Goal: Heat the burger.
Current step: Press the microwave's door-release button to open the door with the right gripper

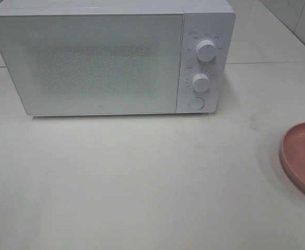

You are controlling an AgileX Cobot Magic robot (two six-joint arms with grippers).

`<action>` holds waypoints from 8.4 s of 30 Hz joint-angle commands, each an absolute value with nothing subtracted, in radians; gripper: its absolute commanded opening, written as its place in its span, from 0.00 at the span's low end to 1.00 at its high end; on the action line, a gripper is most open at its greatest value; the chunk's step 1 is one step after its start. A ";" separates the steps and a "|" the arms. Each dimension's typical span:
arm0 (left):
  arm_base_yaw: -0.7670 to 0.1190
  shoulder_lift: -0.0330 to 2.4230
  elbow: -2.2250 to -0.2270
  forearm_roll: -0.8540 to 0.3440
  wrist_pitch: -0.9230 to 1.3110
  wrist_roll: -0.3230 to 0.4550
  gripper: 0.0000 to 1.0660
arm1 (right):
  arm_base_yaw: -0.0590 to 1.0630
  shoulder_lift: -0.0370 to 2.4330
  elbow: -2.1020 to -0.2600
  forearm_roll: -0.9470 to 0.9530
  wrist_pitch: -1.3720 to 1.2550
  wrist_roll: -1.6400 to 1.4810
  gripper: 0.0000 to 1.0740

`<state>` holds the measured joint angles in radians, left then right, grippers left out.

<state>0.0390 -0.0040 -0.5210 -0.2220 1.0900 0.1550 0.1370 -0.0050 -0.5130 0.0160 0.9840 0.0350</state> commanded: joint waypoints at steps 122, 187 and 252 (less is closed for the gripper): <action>0.043 -0.029 -0.518 -0.231 1.075 0.154 0.94 | 0.868 1.630 -0.336 1.008 -1.401 -0.363 0.70; 0.043 -0.029 -0.518 -0.231 1.075 0.154 0.94 | 0.876 1.670 -0.339 0.964 -1.205 1.196 0.00; 0.043 -0.022 -0.518 -0.231 1.075 0.154 0.94 | 0.617 2.082 -0.789 0.722 -0.961 1.271 0.00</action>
